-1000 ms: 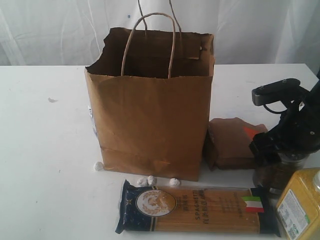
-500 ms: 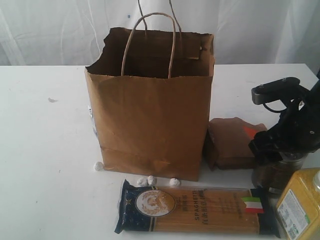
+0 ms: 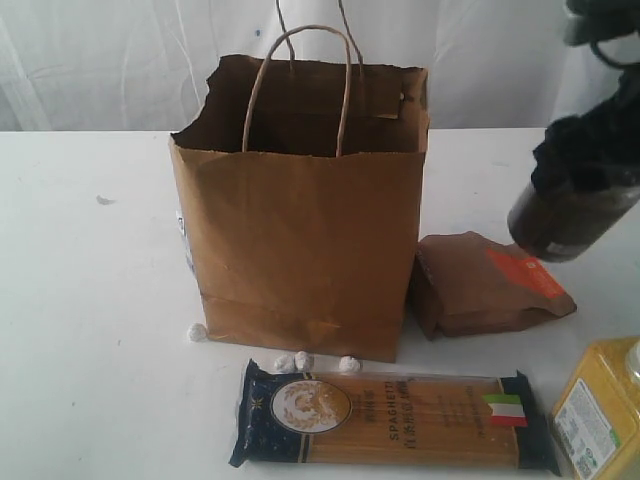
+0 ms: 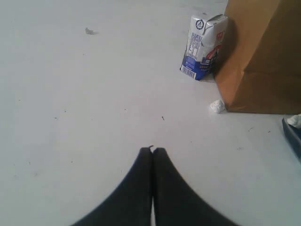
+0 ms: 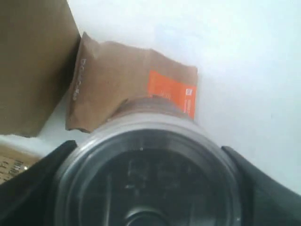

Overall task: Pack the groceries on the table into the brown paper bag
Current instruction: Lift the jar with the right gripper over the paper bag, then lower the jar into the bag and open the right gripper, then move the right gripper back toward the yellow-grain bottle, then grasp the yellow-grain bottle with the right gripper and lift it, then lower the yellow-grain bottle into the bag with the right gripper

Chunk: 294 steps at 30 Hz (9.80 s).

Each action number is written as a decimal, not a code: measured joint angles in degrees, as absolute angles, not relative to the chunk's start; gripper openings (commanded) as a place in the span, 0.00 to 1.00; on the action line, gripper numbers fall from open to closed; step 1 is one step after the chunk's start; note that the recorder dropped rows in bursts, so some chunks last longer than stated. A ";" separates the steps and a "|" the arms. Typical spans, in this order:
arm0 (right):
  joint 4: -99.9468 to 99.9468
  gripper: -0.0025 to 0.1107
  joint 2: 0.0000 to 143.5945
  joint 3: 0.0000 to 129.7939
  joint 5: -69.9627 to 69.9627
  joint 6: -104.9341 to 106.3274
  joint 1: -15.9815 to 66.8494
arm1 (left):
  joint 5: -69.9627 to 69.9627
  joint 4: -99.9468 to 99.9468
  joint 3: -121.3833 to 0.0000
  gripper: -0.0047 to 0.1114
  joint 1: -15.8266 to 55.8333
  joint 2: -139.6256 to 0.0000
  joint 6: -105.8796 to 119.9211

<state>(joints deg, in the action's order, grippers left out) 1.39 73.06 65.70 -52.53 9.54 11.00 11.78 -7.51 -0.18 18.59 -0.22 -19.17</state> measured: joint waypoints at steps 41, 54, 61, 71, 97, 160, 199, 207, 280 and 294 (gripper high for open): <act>-0.56 0.03 91.14 101.00 -64.24 11.11 31.79 | 11.78 -7.51 -0.18 0.04 18.59 -0.22 -19.17; -1.07 0.03 97.86 101.00 -67.55 11.11 32.56 | 11.78 -7.51 -0.18 0.04 18.59 -0.22 -19.17; -1.18 0.03 99.84 101.36 -66.39 11.11 32.56 | 11.78 -7.51 -0.18 0.04 18.59 -0.22 -19.17; -2.05 0.16 100.53 101.48 -65.10 8.76 32.56 | 11.78 -7.51 -0.18 0.04 18.59 -0.22 -19.17; -3.03 0.72 93.86 101.48 -66.69 8.72 32.56 | 11.78 -7.51 -0.18 0.04 18.59 -0.22 -19.17; -15.05 0.65 53.82 53.04 -70.10 -18.12 32.56 | 11.78 -7.51 -0.18 0.04 18.59 -0.22 -19.17; -10.28 0.40 67.34 36.25 -53.29 -15.36 18.61 | 11.78 -7.51 -0.18 0.04 18.59 -0.22 -19.17; -10.15 0.02 67.75 36.12 -49.97 -12.21 18.49 | 11.78 -7.51 -0.18 0.04 18.59 -0.22 -19.17; 7.41 0.02 103.58 109.77 -57.26 17.26 35.91 | 11.78 -7.51 -0.18 0.04 18.59 -0.22 -19.17; 11.22 0.02 108.33 110.91 -55.90 17.26 36.24 | 11.78 -7.51 -0.18 0.04 18.59 -0.22 -19.17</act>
